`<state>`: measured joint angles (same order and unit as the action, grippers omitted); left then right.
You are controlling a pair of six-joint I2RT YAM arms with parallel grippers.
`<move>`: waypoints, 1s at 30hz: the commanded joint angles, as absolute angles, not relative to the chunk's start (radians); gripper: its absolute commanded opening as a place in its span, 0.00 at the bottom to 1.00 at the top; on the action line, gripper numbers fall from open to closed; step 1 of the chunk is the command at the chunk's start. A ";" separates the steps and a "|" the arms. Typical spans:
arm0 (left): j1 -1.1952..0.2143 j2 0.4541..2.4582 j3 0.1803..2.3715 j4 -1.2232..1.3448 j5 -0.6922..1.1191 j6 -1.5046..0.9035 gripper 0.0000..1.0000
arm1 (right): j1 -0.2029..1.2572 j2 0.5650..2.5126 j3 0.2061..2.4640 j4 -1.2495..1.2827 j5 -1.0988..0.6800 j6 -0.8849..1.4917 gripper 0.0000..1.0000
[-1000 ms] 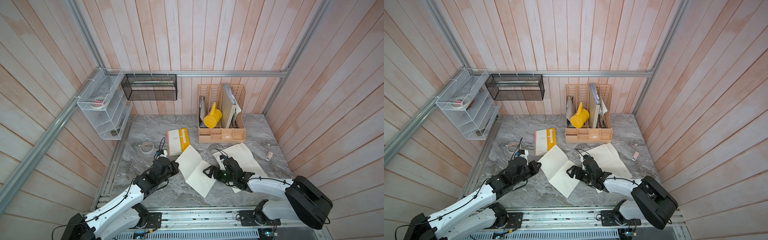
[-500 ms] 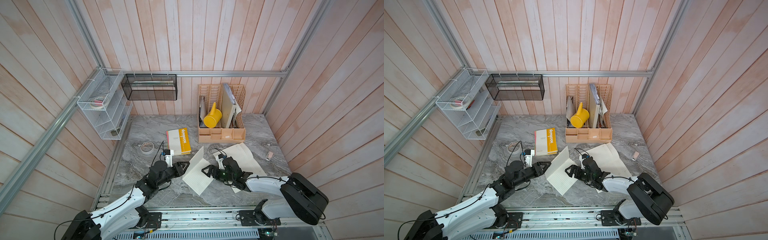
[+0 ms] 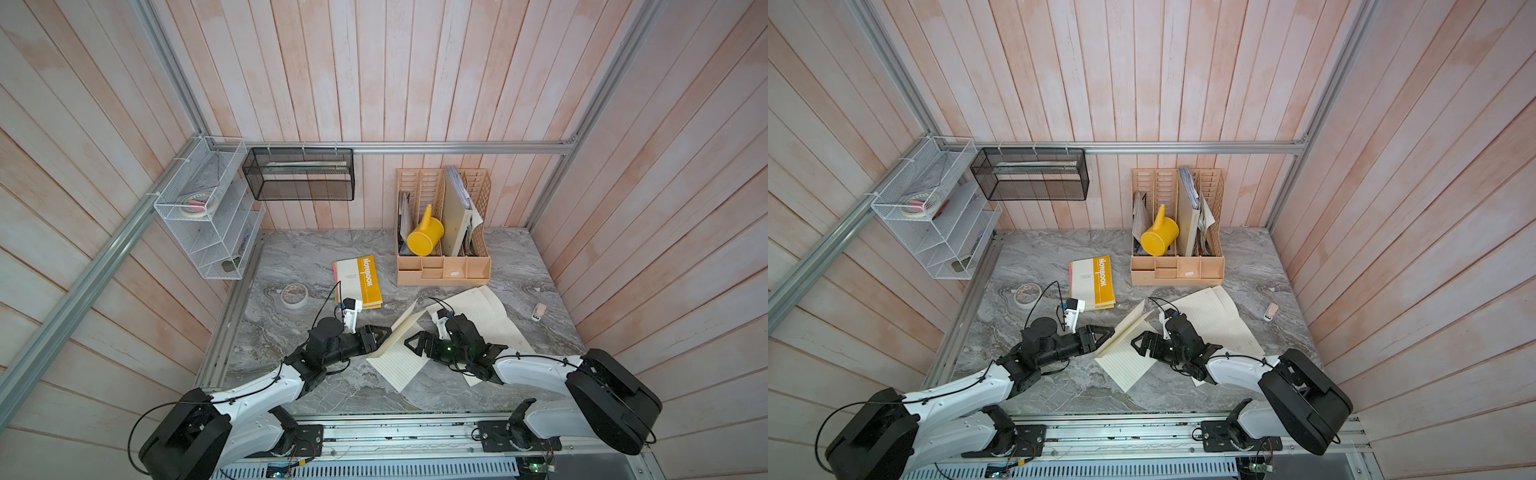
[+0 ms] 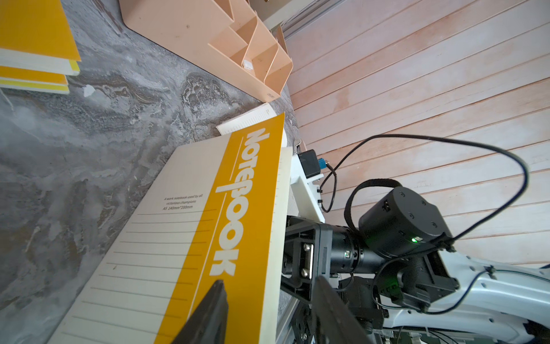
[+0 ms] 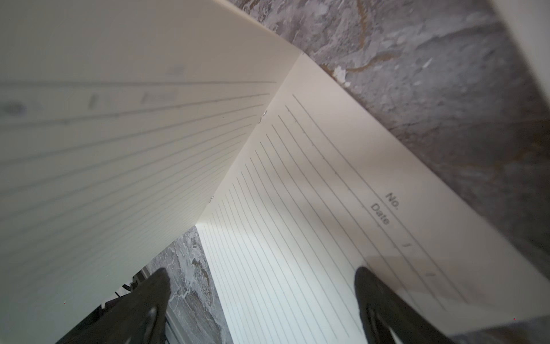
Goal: Close the notebook
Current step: Close the notebook at the center of the board.
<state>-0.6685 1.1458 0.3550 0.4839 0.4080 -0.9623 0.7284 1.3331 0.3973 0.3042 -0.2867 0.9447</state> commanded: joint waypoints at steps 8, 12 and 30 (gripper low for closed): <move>-0.670 1.228 0.360 0.583 0.467 -0.959 0.49 | 0.682 1.196 0.421 0.131 -0.249 0.892 0.98; -0.670 1.258 0.357 0.620 0.482 -0.970 0.49 | 0.665 1.164 0.447 0.075 -0.240 0.868 0.98; -0.672 1.367 0.370 0.720 0.534 -1.008 0.49 | 0.647 1.073 0.567 -0.090 -0.193 0.813 0.98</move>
<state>-0.6685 1.3560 0.3550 0.6785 0.5163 -1.0008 0.6518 1.0920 0.5304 -0.0395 -0.2165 0.8349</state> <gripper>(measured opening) 0.492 0.983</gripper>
